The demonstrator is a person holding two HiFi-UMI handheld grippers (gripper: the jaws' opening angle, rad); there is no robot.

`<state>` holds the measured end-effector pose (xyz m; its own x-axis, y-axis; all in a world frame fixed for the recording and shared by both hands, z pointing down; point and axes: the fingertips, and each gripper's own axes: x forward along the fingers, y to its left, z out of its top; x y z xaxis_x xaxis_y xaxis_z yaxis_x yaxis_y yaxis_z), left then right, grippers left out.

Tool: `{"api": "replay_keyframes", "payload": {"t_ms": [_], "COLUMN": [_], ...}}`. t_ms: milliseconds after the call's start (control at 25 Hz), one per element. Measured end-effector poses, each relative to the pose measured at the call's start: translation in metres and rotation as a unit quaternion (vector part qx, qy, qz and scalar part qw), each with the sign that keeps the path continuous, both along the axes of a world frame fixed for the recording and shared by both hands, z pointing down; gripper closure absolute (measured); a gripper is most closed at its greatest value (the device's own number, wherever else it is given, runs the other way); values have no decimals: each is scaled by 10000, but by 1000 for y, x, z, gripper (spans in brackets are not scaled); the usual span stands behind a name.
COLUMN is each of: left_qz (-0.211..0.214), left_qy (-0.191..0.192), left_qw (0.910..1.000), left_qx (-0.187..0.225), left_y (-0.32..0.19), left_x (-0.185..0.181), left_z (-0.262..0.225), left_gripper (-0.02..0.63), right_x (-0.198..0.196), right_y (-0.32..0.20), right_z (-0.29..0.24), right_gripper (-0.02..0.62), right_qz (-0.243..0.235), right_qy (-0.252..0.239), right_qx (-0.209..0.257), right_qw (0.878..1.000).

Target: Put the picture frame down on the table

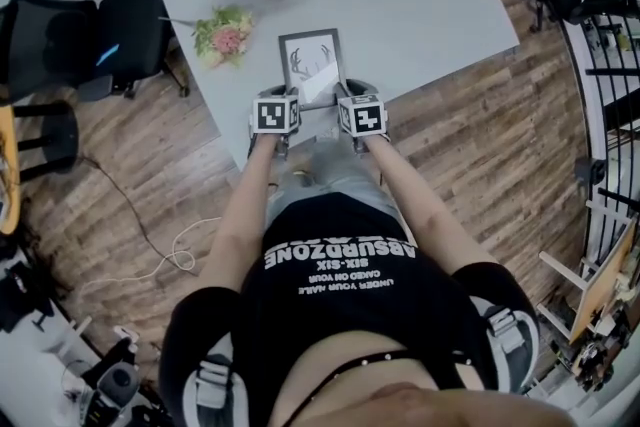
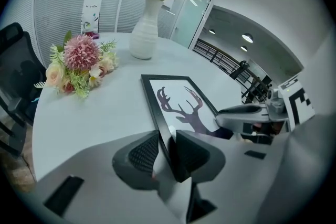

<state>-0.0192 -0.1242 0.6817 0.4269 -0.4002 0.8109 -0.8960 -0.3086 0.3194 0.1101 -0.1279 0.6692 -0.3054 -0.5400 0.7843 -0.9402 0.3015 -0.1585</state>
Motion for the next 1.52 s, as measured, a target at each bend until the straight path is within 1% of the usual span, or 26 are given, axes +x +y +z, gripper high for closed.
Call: {"api": "replay_keyframes", "payload": {"t_ms": [120, 240, 320, 440, 520, 600, 680, 720, 760, 840, 920, 1000, 1120, 1280, 1360, 1440, 1520], "left_qz": [33, -37, -99, -128, -135, -191, -230, -211, -153, 94, 354, 494, 500, 436, 509, 646, 722], "left_qy": [-88, 7, 75, 289, 501, 775, 1013, 1078, 1113, 1135, 1124, 1094, 1228, 1559, 1585, 1506, 1529], "left_qw": [9997, 9968, 9931, 9830, 9744, 9668, 9592, 9559, 9530, 9474, 9426, 9420, 9424, 9340, 9315, 9308, 9281], "left_qx": [247, 802, 1168, 1808, 2186, 2428, 2630, 2724, 2814, 2990, 3123, 3135, 3071, 3185, 3233, 3267, 3316], "left_y": [-1, -12, -15, -16, -12, -3, 9, 16, 24, 42, 59, 76, 97, 120, 130, 140, 151], "left_x": [-1, -6, -10, -13, -13, -13, -13, -13, -12, -9, -7, -8, -16, -23, -23, -22, -21], "left_z": [-9, -38, -58, -96, -124, -149, -172, -182, -191, -207, -217, -224, -231, -245, -250, -253, -259], "left_gripper": [503, 503, 503, 503, 505, 505, 508, 518, 548, 569, 578, 584, 586, 586, 586, 586, 586], "right_x": [4, 10, 13, 12, 8, 4, -1, -3, -5, -8, -13, -19, -29, -38, -43, -50, -57], "right_y": [-1, -6, -7, -5, 1, 12, 27, 35, 43, 58, 73, 89, 111, 134, 143, 152, 162], "right_z": [-9, -30, -51, -89, -115, -140, -160, -169, -176, -188, -196, -204, -216, -229, -234, -240, -246], "right_gripper": [494, 496, 540, 575, 578, 578, 578, 578, 578, 580, 580, 580, 580, 580, 580, 580, 580], "right_qz": [14, 202, 319, 467, 537, 628, 699, 721, 738, 725, 622, 493, 332, 266, 225, 150, 54], "right_qy": [11, -15, -93, -396, -731, -1079, -1289, -1325, -1334, -1323, -1289, -1250, -1244, -1356, -1363, -1344, -1426], "right_qx": [143, 447, 699, 1152, 1440, 1689, 1879, 1947, 1997, 2069, 2120, 2153, 2215, 2338, 2415, 2504, 2631], "right_qw": [9999, 9988, 9970, 9915, 9854, 9777, 9712, 9692, 9679, 9666, 9667, 9673, 9666, 9624, 9605, 9586, 9542]}}
